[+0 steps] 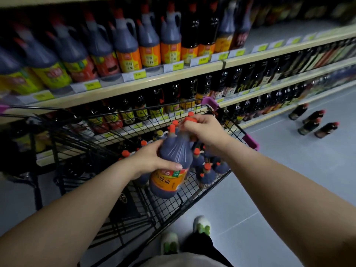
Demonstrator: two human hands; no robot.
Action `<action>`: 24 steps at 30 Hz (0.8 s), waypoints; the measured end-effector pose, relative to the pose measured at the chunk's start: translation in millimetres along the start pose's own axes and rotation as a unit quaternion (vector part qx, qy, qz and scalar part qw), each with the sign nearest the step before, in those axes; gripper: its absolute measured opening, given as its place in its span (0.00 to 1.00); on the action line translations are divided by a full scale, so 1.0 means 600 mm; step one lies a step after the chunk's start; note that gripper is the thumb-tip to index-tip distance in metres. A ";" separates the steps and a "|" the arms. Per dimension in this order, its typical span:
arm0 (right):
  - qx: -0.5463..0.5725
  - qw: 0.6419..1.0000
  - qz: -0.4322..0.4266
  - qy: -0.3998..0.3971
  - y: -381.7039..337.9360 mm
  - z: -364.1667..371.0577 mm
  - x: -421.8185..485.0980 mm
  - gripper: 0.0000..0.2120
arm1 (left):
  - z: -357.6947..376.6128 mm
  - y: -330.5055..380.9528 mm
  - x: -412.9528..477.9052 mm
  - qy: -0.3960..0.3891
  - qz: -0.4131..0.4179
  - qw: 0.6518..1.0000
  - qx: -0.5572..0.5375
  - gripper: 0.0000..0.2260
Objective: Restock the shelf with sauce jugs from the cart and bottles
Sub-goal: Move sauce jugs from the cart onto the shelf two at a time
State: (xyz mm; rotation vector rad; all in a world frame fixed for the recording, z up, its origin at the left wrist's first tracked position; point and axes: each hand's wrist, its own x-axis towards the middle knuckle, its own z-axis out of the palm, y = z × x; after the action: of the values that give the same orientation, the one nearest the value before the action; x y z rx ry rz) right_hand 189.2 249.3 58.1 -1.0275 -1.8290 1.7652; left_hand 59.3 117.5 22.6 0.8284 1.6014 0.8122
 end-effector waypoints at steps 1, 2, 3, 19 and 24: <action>0.008 1.000 0.003 0.006 -0.001 -0.001 -0.004 0.05 | 0.004 0.004 -0.002 0.008 0.004 1.000 -0.002 0.45; 0.013 1.000 0.005 0.014 0.000 -0.003 -0.006 0.04 | 0.009 0.006 -0.001 0.019 0.008 1.000 -0.009 0.42; 0.019 1.000 0.008 0.023 0.002 -0.005 -0.008 0.03 | 0.015 0.009 -0.001 0.030 0.012 0.999 -0.022 0.39; -0.044 0.992 0.113 -0.043 0.134 -0.059 -0.077 0.44 | 0.120 0.085 0.103 0.212 -0.030 0.972 -0.093 0.19; -0.068 0.993 0.081 0.052 0.142 -0.096 -0.064 0.41 | 0.153 0.104 0.137 0.200 -0.013 0.978 -0.058 0.28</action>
State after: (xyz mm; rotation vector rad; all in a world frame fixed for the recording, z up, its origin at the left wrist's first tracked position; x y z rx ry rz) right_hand 275.3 255.0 -9.5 -1.3303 -1.8678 1.6589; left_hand 142.9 227.1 19.3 0.5810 1.8884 1.0926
